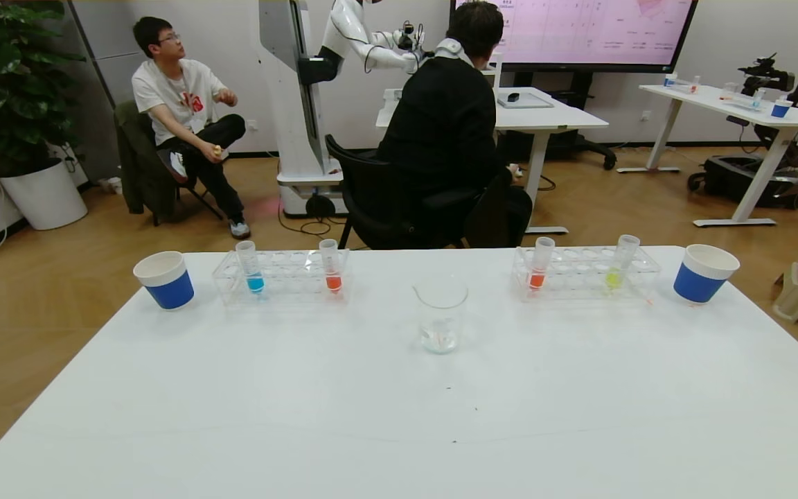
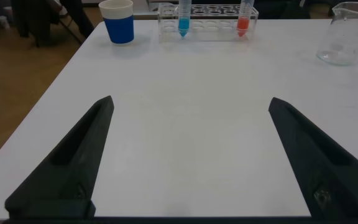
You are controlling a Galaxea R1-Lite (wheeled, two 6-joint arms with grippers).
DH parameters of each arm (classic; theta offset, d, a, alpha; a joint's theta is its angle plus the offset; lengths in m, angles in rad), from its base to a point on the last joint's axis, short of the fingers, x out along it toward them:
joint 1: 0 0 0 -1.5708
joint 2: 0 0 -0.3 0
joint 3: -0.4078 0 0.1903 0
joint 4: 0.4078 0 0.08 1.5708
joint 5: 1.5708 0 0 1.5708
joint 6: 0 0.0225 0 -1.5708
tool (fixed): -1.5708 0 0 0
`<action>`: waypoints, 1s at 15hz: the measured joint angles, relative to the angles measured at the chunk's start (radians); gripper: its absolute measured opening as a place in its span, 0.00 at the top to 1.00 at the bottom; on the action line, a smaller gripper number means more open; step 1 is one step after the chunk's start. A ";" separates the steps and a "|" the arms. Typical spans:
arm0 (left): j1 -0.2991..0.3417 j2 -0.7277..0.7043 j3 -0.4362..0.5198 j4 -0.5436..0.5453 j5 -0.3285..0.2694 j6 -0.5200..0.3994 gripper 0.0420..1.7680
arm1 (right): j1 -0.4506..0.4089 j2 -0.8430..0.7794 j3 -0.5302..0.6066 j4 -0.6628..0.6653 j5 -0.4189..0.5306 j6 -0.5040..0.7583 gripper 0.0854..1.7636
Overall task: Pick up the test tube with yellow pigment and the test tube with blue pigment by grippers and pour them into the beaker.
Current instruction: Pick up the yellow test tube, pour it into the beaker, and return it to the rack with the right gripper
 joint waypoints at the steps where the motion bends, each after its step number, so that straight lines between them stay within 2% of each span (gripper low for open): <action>1: 0.000 0.000 0.000 0.000 0.000 0.000 0.02 | 0.000 0.010 -0.017 -0.001 0.001 0.000 0.02; 5: 0.000 0.000 0.000 0.000 0.000 0.000 0.02 | 0.029 0.179 -0.148 -0.042 0.003 0.011 0.02; 7: 0.000 0.000 0.000 0.000 0.000 0.000 0.02 | 0.049 0.311 -0.203 -0.122 0.003 0.015 0.02; 12: 0.000 0.000 0.000 0.000 0.000 0.000 0.02 | 0.057 0.736 -0.302 -0.448 0.004 0.020 0.02; 15: 0.000 0.000 0.000 0.000 0.000 0.000 0.02 | 0.025 1.027 -0.361 -0.670 0.042 0.022 0.02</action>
